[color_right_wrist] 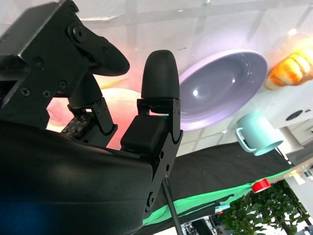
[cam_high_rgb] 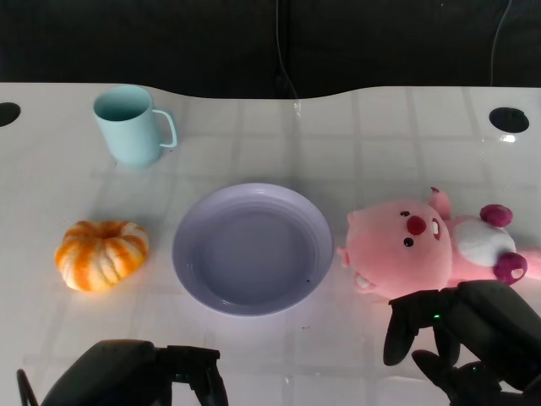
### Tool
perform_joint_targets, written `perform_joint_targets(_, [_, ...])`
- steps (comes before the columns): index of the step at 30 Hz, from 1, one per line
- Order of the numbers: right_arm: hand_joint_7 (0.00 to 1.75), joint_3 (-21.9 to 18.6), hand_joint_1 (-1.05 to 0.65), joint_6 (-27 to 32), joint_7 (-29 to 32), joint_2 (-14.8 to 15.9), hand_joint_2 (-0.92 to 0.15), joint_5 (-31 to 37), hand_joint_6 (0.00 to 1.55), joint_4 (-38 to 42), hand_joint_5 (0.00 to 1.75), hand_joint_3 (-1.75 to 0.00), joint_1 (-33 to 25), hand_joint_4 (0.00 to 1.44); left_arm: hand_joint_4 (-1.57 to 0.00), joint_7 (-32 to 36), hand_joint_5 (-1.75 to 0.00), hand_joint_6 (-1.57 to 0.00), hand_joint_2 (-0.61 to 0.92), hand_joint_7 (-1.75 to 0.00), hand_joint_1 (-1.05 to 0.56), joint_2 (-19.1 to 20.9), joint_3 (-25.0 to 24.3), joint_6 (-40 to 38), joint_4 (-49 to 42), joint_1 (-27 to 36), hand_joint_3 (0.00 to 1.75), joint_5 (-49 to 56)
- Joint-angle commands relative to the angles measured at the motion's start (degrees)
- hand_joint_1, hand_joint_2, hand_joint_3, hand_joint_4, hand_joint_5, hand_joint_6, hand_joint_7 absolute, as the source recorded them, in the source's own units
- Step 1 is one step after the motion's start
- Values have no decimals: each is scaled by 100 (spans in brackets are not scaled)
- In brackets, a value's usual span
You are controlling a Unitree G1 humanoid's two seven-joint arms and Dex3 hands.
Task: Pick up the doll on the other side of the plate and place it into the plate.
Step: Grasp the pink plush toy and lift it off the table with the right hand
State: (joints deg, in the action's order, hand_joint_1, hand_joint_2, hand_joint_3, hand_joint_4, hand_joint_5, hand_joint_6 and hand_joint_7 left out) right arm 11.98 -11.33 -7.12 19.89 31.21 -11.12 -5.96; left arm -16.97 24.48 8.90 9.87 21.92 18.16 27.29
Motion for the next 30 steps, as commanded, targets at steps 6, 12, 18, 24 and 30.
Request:
perform_joint_targets(6, [61, -259, -11, -69, 99, -41, -68, -415, 88, 29, 130, -43, 232, 80, -70, 34, -156, -76, 92, -104, -27, 27, -6, -38, -139, -192, 30, 19])
perform_joint_targets(12, [36, -482, -22, -8, 118, 37, -80, -386, 73, -163, 101, -17, 305, 67, -66, 3, -159, -73, 92, -108, -28, -6, 76, -155, -97, -247, 35, 84])
perform_joint_targets(18, [18, -748, -38, 258, 49, 179, -85, -128, 50, -699, 78, -5, 281, 38, -66, 16, -155, -71, 92, -107, -25, -39, 111, -223, 8, -222, 33, 145])
perform_joint_targets(24, [7, -957, -52, 457, 174, 307, -86, 419, 32, -1009, 68, -1, 343, 15, -67, -20, -151, -72, 92, -104, -25, -59, 128, -306, 131, -206, 32, 149])
perform_joint_targets(30, [1, -1066, -62, 1256, -281, 419, -86, 1088, 19, -1355, 61, 0, 495, 2, -67, -51, -153, -73, 92, -104, -24, -31, 151, -431, 255, -210, 33, 213])
